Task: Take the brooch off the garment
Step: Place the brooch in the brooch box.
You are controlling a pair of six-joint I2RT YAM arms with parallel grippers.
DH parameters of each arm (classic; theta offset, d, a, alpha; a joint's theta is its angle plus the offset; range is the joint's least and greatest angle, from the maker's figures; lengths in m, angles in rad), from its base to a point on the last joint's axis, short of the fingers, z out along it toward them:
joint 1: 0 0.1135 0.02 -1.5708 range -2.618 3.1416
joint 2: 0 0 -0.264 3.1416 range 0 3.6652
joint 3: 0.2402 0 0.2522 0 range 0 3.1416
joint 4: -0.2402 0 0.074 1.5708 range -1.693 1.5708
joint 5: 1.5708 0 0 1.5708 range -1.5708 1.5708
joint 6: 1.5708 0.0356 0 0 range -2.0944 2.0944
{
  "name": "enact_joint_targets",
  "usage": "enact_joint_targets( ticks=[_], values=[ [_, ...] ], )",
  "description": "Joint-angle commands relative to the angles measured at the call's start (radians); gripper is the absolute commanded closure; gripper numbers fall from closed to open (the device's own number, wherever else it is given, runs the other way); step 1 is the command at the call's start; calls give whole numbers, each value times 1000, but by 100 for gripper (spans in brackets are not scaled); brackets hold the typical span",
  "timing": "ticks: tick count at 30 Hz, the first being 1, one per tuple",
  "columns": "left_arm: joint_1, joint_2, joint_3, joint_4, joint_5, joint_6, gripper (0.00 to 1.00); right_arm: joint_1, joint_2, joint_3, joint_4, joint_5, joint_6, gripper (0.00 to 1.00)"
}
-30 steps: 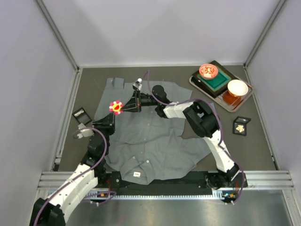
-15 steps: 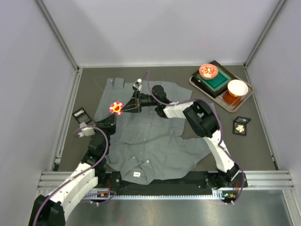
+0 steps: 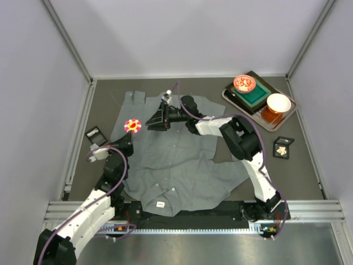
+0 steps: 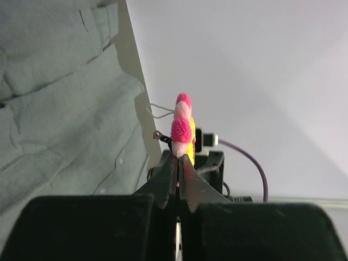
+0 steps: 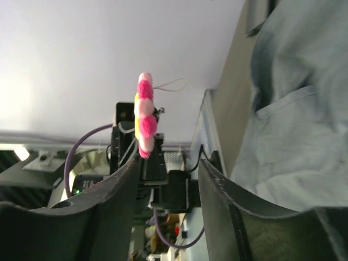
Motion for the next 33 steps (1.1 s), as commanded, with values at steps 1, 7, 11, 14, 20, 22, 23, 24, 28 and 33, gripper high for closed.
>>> enact_joint_targets(
  ticks=[1,7,11,14,20,22,23,24,28,33],
  values=[
    [3,28,89,-71,-182,-30,100,-106,-167,-27,-238,84,-232,50],
    [3,21,157,-471,-416,-243,100,-226,-317,-145,-306,142,-346,49],
    [3,14,180,-637,-441,-338,100,-235,-371,-168,-283,144,-357,48],
    [3,46,273,-896,-466,-480,100,-235,-370,-177,-237,124,-312,48],
    [4,74,330,-1130,-529,-657,100,-236,-388,-211,-199,107,-297,47],
    [10,102,344,-1202,-517,-762,100,-235,-394,-218,-188,104,-289,47],
    [12,135,359,-1272,-515,-792,100,-236,-399,-220,-188,102,-287,47],
    [16,149,370,-1305,-512,-821,100,-238,-402,-225,-183,102,-284,47],
    [18,200,376,-1343,-550,-935,100,-236,-422,-235,-174,101,-284,47],
    [21,203,329,-1176,-570,-883,100,-236,-419,-243,-169,96,-286,47]
  ],
)
